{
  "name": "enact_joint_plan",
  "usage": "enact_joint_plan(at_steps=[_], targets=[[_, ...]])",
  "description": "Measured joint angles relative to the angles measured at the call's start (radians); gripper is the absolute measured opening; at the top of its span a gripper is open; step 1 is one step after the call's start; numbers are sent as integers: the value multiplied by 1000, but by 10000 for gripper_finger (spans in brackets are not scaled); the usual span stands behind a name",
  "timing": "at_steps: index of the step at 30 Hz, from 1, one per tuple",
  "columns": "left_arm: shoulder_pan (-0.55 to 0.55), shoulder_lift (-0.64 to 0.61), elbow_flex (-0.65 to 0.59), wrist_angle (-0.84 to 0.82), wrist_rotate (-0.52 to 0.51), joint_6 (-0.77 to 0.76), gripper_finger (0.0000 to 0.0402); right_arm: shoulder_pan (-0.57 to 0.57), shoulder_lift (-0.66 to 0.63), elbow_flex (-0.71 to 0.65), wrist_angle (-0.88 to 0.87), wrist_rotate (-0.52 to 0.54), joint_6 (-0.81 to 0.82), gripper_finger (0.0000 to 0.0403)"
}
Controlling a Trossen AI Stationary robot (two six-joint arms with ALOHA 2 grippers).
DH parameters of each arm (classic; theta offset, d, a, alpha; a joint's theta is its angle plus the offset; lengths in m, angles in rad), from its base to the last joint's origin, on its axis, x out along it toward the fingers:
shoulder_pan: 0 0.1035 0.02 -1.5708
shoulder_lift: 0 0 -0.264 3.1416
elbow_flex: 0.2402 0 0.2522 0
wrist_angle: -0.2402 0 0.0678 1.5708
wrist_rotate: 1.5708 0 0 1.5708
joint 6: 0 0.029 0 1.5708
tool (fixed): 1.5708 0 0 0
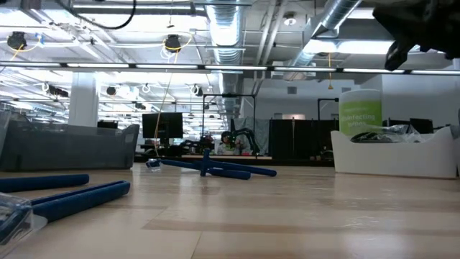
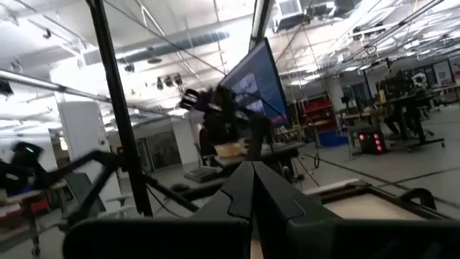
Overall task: Pick & Place Travel size toiletries
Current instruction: Put the blue razor into the left black bin
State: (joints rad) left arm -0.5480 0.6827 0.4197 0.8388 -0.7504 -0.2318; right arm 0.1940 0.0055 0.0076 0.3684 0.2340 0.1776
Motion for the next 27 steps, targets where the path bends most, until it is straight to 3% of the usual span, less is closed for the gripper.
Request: enact_joint_plan(at_steps=[10,19,27], targets=[[73,249,244,-386,20,44,248,0,1,0,-173,8,42,0],[293,361,315,-526,396,19,274,0,9,-1,-317,6,128,0],[501,428,315,-673,620,-7,271,-1,21,-1,-318,11,114,0]])
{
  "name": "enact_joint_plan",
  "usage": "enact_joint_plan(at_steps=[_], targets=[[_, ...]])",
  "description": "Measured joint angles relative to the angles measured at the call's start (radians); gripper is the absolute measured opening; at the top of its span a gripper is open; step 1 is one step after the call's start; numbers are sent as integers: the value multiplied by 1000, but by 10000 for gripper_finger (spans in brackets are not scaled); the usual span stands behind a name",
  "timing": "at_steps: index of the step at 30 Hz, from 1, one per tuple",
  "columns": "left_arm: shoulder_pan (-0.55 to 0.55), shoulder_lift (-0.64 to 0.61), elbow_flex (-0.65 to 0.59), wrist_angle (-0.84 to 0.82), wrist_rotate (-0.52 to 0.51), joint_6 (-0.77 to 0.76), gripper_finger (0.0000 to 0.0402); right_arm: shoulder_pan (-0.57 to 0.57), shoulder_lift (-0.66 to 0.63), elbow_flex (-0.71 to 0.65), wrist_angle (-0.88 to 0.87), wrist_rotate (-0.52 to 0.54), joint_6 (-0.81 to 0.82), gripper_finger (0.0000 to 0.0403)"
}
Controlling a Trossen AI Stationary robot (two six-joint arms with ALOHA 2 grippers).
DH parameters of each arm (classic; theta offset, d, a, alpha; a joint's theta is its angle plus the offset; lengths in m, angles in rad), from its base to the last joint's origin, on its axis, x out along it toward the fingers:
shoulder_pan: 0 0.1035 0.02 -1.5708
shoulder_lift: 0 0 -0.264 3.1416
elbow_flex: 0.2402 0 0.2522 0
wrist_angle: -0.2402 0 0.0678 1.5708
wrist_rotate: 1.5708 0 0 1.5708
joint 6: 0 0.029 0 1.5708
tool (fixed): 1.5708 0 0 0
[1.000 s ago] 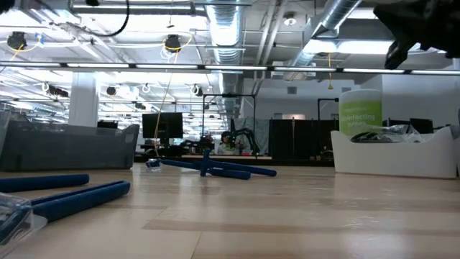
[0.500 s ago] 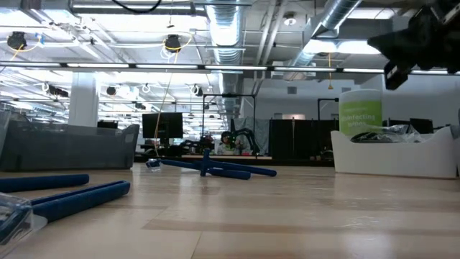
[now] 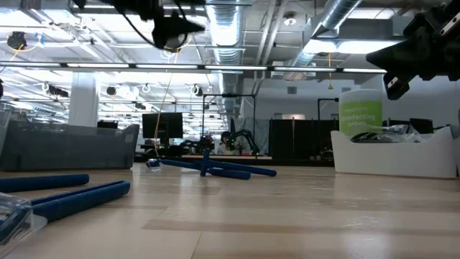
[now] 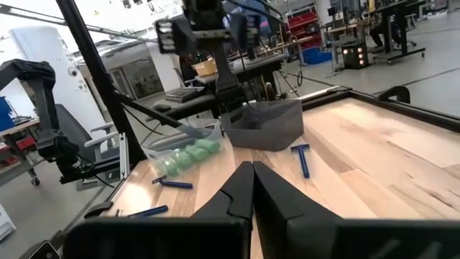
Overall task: Pick & Place Travel size toiletries
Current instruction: Put the blue razor into the left black bin
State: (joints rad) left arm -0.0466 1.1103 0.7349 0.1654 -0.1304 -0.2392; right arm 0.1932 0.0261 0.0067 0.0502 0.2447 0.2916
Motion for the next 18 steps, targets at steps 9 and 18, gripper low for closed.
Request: enact_joint_plan(at_steps=[9,18], targets=[[149,75,80,-311,106,193,271,0,0,0,0,0,-3,0],[290,248,118,-400,230,372,271,1,0,0,1,0,-3,0]])
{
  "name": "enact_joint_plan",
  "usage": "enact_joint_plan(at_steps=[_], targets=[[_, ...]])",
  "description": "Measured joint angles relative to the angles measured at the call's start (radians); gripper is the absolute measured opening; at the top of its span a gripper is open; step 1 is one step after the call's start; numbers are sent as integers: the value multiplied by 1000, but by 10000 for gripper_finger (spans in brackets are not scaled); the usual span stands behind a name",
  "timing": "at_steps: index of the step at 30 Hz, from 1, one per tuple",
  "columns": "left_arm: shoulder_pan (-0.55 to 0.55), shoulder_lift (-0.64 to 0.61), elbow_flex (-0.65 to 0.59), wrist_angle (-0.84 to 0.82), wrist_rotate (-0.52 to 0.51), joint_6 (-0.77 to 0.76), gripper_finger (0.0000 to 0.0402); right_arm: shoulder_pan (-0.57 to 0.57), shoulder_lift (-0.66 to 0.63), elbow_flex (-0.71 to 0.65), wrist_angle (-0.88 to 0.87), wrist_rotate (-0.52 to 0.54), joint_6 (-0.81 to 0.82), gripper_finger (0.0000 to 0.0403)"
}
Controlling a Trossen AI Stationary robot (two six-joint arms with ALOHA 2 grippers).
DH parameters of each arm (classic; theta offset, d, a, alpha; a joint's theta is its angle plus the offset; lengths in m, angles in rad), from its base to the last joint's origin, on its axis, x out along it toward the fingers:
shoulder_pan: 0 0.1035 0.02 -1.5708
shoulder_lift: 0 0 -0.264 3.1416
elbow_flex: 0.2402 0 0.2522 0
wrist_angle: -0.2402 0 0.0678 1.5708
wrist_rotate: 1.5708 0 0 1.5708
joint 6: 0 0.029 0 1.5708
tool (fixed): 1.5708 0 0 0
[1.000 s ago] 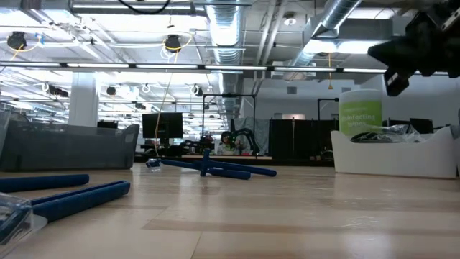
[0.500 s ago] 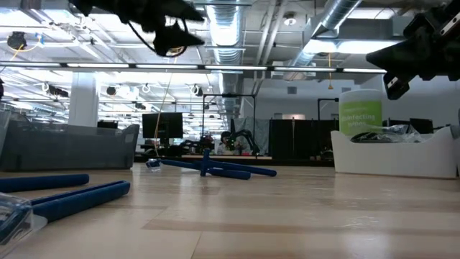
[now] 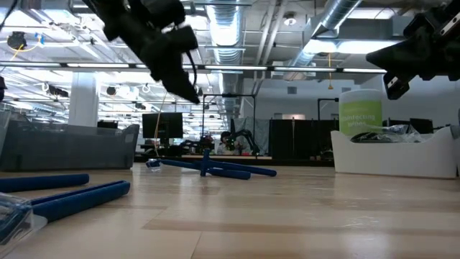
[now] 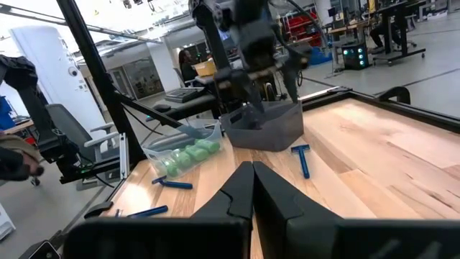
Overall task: Pick & Place Travel size toiletries
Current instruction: Put the blue razor into the left black bin
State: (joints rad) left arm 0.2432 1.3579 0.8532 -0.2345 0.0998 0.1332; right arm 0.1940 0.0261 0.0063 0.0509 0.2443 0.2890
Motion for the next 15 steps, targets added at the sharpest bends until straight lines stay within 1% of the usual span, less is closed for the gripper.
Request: enact_joint_plan(at_steps=[2,6,15], targets=[[20,40,0,1,22,41,271,0,0,0,0,0,0,0],[49,122,0,10,26,125,271,0,0,0,0,0,0,0],[90,283,0,29,42,183,270,0,0,0,0,0,0,0]])
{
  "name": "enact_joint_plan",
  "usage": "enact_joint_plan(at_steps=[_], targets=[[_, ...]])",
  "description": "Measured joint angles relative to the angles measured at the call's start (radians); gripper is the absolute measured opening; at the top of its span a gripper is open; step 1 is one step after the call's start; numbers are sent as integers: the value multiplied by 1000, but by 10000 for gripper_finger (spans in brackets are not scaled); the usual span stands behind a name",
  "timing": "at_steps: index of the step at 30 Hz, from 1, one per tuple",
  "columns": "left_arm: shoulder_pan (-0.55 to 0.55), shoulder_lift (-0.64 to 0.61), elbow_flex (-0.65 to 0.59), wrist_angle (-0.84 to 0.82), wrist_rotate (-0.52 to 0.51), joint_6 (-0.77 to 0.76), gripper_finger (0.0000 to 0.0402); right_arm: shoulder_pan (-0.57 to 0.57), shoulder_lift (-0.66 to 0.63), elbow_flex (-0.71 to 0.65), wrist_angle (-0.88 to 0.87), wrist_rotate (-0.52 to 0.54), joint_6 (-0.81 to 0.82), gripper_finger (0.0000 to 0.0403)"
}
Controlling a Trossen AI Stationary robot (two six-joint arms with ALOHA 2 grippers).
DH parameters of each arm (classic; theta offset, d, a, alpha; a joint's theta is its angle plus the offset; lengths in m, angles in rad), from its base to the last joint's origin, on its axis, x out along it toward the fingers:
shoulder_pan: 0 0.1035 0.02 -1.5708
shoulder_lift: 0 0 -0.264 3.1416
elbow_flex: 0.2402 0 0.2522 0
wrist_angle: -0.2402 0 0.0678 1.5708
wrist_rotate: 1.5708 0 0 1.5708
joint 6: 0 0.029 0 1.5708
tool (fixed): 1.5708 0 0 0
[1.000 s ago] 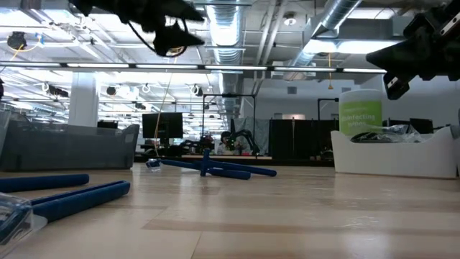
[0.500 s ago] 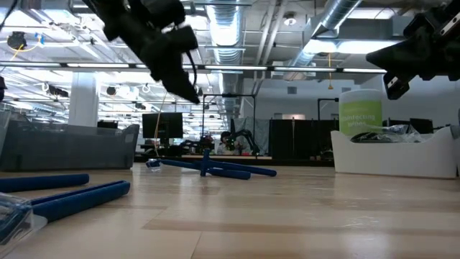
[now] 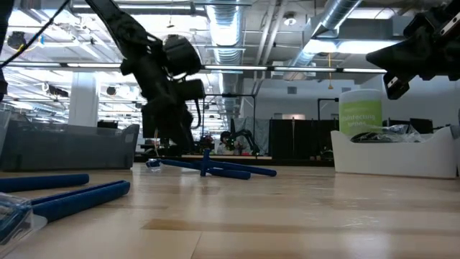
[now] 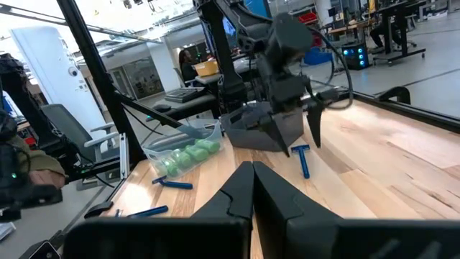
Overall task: Pick & Place Travel size toiletries
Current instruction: Put the blue razor into the left black bin
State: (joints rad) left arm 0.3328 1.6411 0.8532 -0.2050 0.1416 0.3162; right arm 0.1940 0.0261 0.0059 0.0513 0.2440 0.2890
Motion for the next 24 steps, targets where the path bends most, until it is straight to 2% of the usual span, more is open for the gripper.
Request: enact_joint_plan(at_steps=[9,13,17,24], targets=[[0,109,0,35,4,41,254,0,0,0,0,0,0,0],[4,130,3,41,8,47,235,0,0,0,0,0,0,0],[4,137,4,47,2,48,191,0,0,0,0,0,0,0],[5,138,3,54,-6,71,83,-1,0,0,0,0,0,0]])
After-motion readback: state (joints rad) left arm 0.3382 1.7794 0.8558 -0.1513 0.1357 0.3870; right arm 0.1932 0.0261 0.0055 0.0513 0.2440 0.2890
